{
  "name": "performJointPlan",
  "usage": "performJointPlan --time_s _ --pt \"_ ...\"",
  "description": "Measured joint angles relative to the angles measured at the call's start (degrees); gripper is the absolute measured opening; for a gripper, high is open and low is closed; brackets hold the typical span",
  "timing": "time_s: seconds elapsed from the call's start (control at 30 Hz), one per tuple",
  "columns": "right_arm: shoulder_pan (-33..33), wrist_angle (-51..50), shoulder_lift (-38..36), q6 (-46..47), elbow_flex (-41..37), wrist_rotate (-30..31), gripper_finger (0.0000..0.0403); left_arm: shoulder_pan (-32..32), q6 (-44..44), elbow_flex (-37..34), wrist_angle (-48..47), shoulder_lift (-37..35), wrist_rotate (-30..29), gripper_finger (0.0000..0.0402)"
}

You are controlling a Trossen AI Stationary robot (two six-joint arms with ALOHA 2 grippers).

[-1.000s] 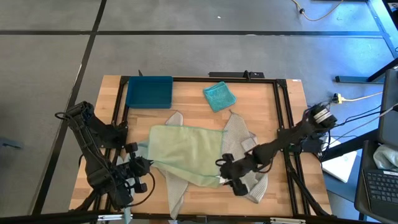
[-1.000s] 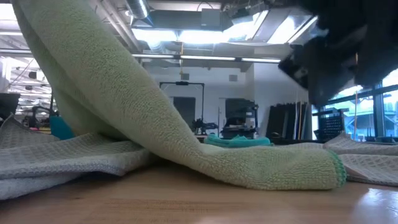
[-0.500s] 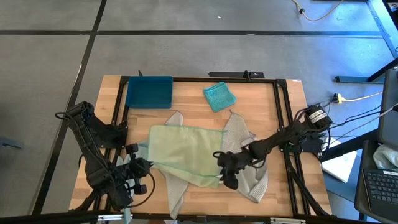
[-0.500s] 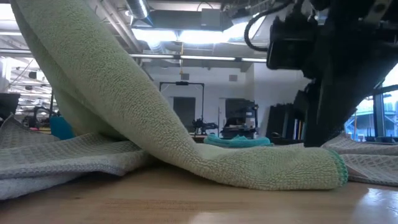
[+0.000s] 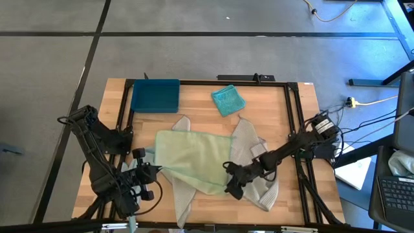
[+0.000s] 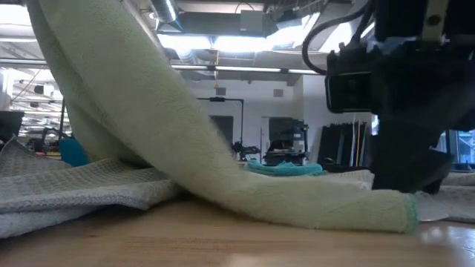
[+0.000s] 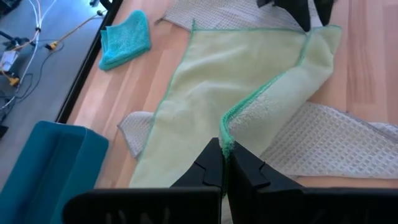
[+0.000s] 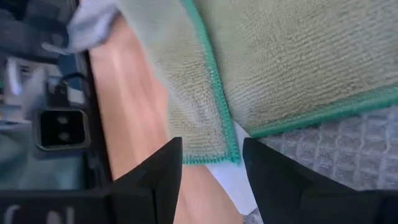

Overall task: Fold microfiber towels
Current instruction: Fold the green towel

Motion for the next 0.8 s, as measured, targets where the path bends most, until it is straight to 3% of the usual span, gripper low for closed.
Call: performJointPlan --time_s 0.17,0.47,0.8 --pt "1.35 5.0 2.45 1.44 1.56 1.45 0.0174 -0.27 1.24 0.0 0.01 0.0 -0.19 0.0" --pt "2.28 3.82 2.18 5.77 2.16 1.29 0.0174 -0.37 1.87 0.0 0.01 0.0 -0.25 0.0" --pt "4.02 3.97 2.18 6.96 2.21 7.93 0.0174 -0.66 2.75 0.0 0.04 0.0 -0.28 0.0"
